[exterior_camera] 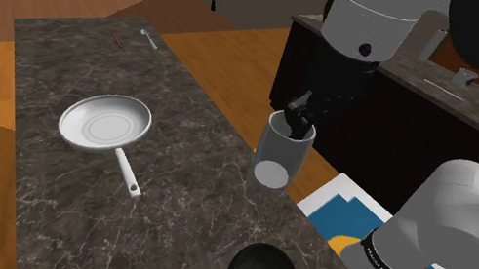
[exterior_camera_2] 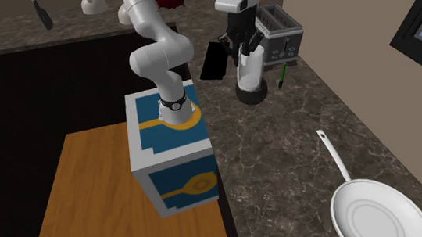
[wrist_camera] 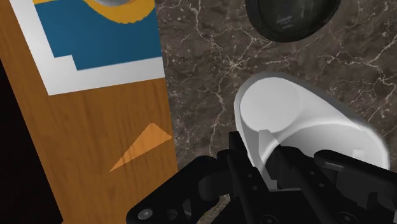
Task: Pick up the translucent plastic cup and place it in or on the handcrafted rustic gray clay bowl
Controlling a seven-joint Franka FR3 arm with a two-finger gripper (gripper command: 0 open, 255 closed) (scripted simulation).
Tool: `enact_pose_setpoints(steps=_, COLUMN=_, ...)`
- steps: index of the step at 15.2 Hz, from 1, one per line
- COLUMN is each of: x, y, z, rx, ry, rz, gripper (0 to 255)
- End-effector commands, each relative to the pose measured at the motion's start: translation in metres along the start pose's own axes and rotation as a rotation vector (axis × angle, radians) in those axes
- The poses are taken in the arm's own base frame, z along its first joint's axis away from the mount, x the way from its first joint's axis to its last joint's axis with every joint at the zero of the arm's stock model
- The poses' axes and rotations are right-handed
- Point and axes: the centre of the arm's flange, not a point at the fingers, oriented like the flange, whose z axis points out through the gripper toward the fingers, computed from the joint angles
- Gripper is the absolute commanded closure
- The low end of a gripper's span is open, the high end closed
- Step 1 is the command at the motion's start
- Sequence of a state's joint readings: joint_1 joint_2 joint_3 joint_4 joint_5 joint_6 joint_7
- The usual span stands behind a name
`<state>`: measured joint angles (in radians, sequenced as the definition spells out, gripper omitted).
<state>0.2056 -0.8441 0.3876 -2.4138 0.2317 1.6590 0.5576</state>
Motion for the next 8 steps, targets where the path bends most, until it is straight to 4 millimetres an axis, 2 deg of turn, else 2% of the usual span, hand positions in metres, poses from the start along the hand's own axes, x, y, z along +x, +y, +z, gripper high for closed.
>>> enact_pose_setpoints(steps=1, x=-0.021, y=-0.012, z=-0.005, rx=0.000, ry=-0.001, rz=0.001, gripper=255)
enact_pose_setpoints(steps=8, x=-0.101, y=-0.055, z=-0.024, rx=0.000, ry=-0.001, rz=0.001, gripper=255)
